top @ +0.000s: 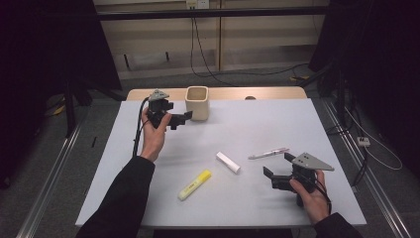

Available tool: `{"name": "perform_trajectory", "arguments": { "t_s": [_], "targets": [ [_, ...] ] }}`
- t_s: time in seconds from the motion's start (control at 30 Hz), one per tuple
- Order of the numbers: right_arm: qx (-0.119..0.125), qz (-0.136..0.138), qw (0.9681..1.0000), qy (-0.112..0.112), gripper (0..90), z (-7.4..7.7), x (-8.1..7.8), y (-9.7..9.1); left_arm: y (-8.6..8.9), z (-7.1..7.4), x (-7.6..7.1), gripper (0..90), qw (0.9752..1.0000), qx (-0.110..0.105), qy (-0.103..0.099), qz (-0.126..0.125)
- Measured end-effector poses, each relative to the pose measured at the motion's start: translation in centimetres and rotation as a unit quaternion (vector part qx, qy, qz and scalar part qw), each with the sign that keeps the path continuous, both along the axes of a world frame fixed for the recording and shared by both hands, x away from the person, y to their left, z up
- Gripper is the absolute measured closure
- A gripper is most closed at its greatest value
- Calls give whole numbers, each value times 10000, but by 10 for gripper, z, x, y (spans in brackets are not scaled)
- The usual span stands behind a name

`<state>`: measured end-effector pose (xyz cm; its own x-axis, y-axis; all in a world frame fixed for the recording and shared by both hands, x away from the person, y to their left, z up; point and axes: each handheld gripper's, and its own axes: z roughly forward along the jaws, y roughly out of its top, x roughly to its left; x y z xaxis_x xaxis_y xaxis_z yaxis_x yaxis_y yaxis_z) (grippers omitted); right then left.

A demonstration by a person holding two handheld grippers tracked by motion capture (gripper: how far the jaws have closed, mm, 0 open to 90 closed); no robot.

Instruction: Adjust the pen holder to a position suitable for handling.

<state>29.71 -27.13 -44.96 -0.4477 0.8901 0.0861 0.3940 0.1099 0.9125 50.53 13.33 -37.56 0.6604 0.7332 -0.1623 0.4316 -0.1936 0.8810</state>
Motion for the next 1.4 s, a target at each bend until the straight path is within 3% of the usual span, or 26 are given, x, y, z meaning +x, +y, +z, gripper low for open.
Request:
{"name": "perform_trajectory", "arguments": {
  "t_s": [0.3,0.43,0.53,0.67,0.83,1.17,1.33,1.4],
  "targets": [
    [-29,-1,10000,-55,55,2,-4,1,-8,7,35,89,9995,302,25,83],
    [-9,-22,10000,-59,55,2,-5,-1,-11,13,47,89,9994,252,90,237],
    [-4,-3,10000,-40,55,2,-5,-2,-14,19,57,110,9988,432,58,204],
    [-4,8,10000,-30,55,1,-4,-1,-22,19,70,122,9982,528,183,211],
    [-3,26,10000,-42,55,1,-4,-1,-28,14,85,191,9969,720,274,170],
    [21,12,10000,0,55,1,-4,-1,-37,1,111,332,9958,625,484,457],
    [19,11,10000,-3,55,1,-4,-1,-39,1,119,371,9953,744,486,387],
    [21,14,10000,-3,55,0,-4,-2,-39,0,120,439,9952,823,454,256]
  ]
}}
